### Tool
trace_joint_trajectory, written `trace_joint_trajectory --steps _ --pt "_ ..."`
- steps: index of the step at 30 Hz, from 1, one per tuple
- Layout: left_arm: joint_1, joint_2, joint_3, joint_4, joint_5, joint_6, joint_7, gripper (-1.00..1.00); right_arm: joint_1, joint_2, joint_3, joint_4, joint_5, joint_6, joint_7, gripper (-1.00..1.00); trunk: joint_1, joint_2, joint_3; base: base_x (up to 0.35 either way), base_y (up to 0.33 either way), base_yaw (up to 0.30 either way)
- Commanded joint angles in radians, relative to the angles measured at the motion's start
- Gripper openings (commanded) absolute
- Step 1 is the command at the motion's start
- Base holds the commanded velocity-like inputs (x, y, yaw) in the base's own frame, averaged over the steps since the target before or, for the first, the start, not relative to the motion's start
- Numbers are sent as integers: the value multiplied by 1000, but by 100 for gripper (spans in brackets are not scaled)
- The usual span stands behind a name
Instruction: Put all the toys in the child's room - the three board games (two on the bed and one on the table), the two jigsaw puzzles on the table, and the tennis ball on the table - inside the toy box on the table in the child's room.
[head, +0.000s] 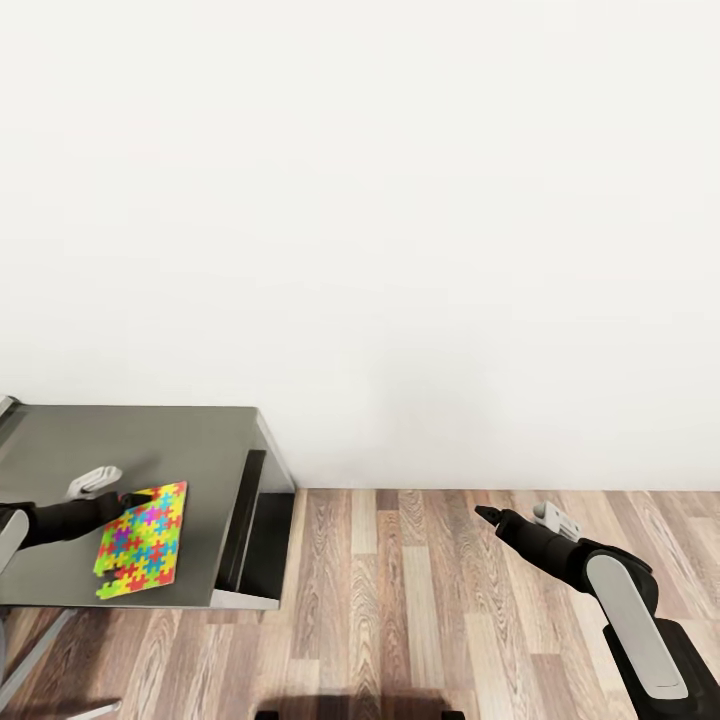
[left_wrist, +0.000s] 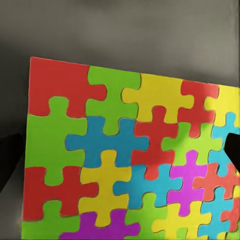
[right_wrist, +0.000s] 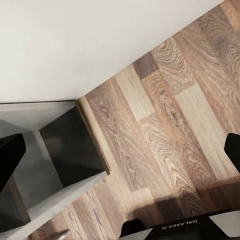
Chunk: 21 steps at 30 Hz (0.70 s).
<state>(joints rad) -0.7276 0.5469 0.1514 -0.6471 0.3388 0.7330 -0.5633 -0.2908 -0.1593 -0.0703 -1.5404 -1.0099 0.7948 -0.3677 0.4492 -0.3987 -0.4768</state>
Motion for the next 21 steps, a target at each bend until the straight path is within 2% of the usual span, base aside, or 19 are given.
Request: trace_joint_trajectory --steps 1,21 --pt "1 -70 2 -1 16 13 -7 100 -1 0 0 -1 -10 3 -10 100 1 -1 -2 0 -5 0" --pt "1 -70 2 -1 16 13 -16 100 -1 0 1 -1 -9 1 -10 100 1 -1 -2 0 -71 0"
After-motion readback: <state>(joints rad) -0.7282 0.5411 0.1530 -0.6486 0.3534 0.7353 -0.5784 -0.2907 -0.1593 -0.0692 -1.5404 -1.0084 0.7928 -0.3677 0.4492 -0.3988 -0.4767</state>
